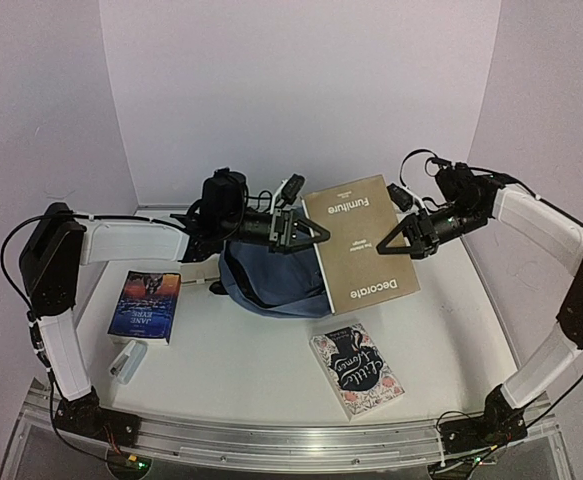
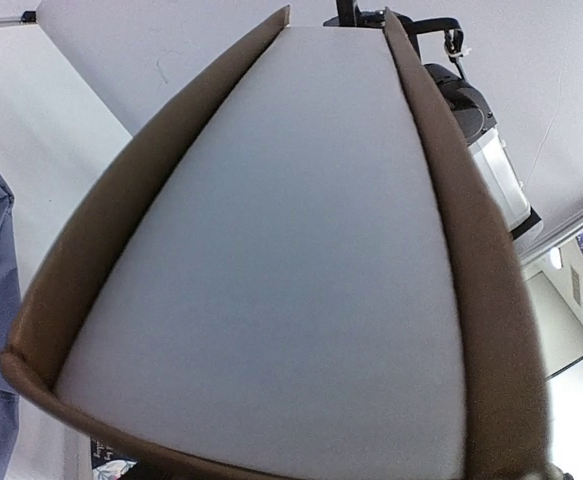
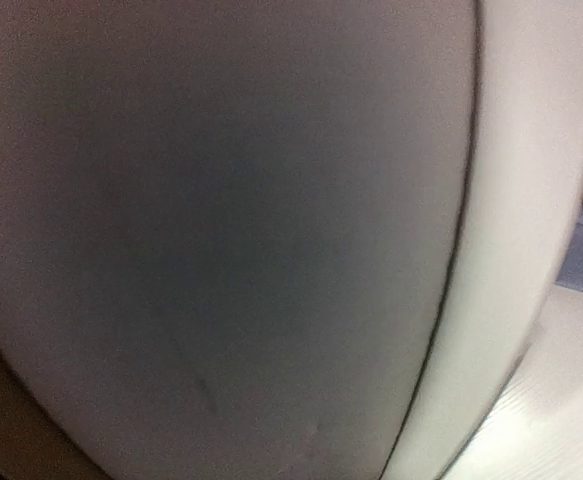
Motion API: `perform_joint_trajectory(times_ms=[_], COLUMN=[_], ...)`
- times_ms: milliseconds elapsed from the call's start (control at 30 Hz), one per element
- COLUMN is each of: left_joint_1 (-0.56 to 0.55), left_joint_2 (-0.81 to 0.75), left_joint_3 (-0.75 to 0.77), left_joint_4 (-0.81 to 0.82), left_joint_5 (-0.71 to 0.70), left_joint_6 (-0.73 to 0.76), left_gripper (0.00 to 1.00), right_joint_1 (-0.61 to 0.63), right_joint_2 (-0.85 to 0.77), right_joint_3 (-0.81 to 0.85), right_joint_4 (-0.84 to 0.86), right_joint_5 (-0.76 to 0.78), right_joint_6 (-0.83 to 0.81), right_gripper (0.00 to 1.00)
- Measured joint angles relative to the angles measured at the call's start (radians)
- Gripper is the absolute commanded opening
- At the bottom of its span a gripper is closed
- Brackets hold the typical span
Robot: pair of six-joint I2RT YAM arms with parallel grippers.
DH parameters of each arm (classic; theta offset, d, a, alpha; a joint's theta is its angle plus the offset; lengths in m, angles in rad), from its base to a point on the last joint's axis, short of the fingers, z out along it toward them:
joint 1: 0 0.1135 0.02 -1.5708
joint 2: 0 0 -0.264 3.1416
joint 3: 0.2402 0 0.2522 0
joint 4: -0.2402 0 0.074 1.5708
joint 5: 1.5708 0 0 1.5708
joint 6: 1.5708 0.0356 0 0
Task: Pack the student bag
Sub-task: Pick up the book from the center of the board.
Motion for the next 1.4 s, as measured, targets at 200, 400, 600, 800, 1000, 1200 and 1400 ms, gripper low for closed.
perform_joint_trajectory(times_ms=[200,400,600,800,1000,1200,1400], left_joint_1=[0.013,0.087,0.118,0.128,0.144,0.145,0.145], left_joint_2=[-0.009,-0.105,-0.221,-0.292,-0.314,-0.342,-0.364], left_joint_3=[-0.009,-0.086,-0.113,-0.143,-0.153,-0.154,-0.154], left_joint_4=[-0.014,-0.098,-0.219,-0.285,-0.338,-0.368,-0.404], left_joint_5=[-0.052,-0.169,-0.299,-0.378,-0.431,-0.446,-0.464], left_joint_6=[0.001,0.01,0.059,0.077,0.079,0.091,0.13], left_gripper=[0.88,0.92,0.93,0.94,0.94,0.94,0.94], right_joint_1=[0.006,0.007,0.043,0.191,0.305,0.339,0.385], right_joint_2=[-0.025,-0.038,-0.047,-0.11,-0.208,-0.321,-0.435], right_joint_3=[0.054,0.186,0.274,0.173,-0.062,-0.319,-0.522], right_joint_4=[-0.015,-0.019,-0.004,0.191,0.559,0.992,1.298], right_joint_5=[0.136,0.451,0.848,1.271,1.507,1.5,1.33], right_joint_6=[0.014,-0.041,-0.225,-0.545,-0.935,-1.28,-1.55], right_gripper=[0.21,0.2,0.16,0.16,0.16,0.09,0.1])
